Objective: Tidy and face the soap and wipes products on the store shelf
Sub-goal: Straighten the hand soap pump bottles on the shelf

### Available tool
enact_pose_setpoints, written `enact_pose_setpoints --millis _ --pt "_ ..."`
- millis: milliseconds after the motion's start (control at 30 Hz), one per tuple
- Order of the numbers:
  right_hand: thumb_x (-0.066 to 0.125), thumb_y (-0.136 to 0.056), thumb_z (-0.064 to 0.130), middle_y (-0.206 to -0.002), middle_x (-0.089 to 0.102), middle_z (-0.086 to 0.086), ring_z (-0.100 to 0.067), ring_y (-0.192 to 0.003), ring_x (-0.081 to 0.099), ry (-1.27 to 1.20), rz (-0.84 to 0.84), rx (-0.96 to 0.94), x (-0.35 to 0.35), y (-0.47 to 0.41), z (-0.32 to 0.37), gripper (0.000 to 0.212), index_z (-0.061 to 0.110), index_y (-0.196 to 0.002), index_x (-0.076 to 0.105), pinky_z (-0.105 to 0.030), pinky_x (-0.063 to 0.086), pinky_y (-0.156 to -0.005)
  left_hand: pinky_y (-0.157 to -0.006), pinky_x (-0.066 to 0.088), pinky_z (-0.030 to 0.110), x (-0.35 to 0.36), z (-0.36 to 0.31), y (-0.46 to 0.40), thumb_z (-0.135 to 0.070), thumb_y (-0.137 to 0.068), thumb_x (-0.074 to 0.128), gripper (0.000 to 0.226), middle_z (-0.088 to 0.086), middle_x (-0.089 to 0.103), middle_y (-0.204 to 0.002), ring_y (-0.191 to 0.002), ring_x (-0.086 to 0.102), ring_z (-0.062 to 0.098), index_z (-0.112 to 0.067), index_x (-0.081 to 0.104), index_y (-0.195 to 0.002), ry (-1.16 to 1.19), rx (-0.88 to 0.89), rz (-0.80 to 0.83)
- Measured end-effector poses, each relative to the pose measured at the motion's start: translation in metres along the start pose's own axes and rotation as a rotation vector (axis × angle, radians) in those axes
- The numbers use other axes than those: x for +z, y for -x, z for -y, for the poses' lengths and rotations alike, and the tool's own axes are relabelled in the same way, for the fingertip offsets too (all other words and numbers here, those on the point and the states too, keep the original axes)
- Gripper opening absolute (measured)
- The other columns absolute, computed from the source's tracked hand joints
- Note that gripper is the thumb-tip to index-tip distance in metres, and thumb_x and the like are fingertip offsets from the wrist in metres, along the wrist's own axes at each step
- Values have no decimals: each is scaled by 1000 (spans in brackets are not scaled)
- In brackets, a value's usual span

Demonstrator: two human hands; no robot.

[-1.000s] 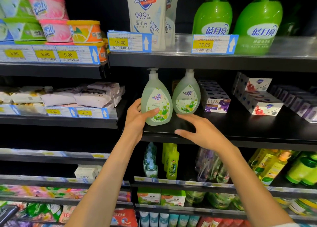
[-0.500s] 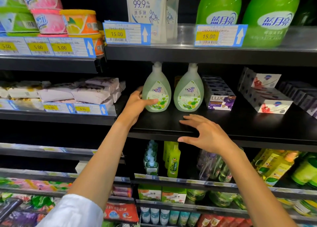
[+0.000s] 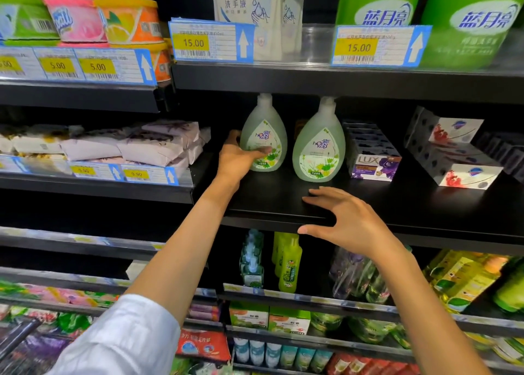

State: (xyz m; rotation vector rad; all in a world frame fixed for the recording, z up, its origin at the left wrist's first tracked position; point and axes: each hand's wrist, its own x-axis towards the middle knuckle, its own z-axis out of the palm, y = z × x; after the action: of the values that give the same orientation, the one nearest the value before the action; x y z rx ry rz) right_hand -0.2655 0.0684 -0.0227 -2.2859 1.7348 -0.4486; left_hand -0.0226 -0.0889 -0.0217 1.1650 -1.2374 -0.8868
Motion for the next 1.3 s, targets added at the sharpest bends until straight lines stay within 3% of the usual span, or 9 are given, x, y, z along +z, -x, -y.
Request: enact_pose_setpoints --millis 300,567,733,833,933,1033,1067,1200,1300 --pt "50 -68 93 -160 36 28 5 -152 21 -7 -22 -16 2 -2 -4 93 49 -150 49 -40 28 -127 -96 60 40 18 4 -47 -24 -73 96 62 7 75 -120 -109 72 22 -10 68 -127 -82 -25 -14" --pt "51 -67 92 -160 38 26 5 -153 19 -1 -17 -14 1 -4 -3 95 46 -151 50 -39 25 -128 -86 55 26 30 3 -72 -23 -76 94 63 4 72 -123 -109 68 18 -12 65 -131 -97 -56 -25" --pt "56 -68 91 -159 40 26 5 -152 21 -18 -36 -12 3 -4 -5 93 45 -149 52 -38 25 -128 -68 49 10 31 3 -77 -22 -80 91 62 0 69 -120 -105 63 12 -12 63 -134 -106 -70 -8" --pt "57 -67 92 -157 42 26 6 -152 22 -33 -52 -14 4 -4 -6 94 44 -148 54 -39 26 -128 -89 57 25 33 1 -71 -26 -74 95 73 4 69 -132 -117 66 19 -11 61 -137 -147 -93 -37" --pt "57 -65 93 -156 43 27 5 -152 24 -48 -62 -9 5 -4 -7 95 44 -147 55 -40 26 -128 -109 51 39 33 3 -60 -33 -61 95 87 6 65 -138 -129 61 24 -11 57 -137 -252 -63 -33" --pt "58 -66 93 -158 41 27 3 -152 24 -37 -59 2 5 -4 -5 94 45 -147 55 -40 25 -128 -98 50 26 31 -9 -17 -4 -77 83 46 4 66 -128 -121 62 20 -12 63 -118 -152 -87 76" --pt "60 -67 91 -158 40 27 3 -152 24 -36 -57 5 4 -3 -4 92 44 -147 54 -39 25 -128 -93 50 24 33 -11 -5 -1 -79 81 42 5 69 -124 -117 65 20 -11 66 -117 -107 -107 141" --pt "64 -71 86 -159 42 23 1 -152 26 -23 -73 -5 3 -1 -1 89 41 -148 55 -36 24 -128 -100 55 28 43 -23 26 -10 -78 89 77 2 67 -128 -115 68 15 -18 51 -144 -50 -37 451" --pt "64 -71 85 -160 43 20 0 -152 28 -12 -84 -12 3 -1 0 89 39 -147 56 -35 24 -128 -100 57 31 62 -23 35 -18 -76 94 75 -3 72 -120 -115 69 12 -25 50 -137 -44 11 481"
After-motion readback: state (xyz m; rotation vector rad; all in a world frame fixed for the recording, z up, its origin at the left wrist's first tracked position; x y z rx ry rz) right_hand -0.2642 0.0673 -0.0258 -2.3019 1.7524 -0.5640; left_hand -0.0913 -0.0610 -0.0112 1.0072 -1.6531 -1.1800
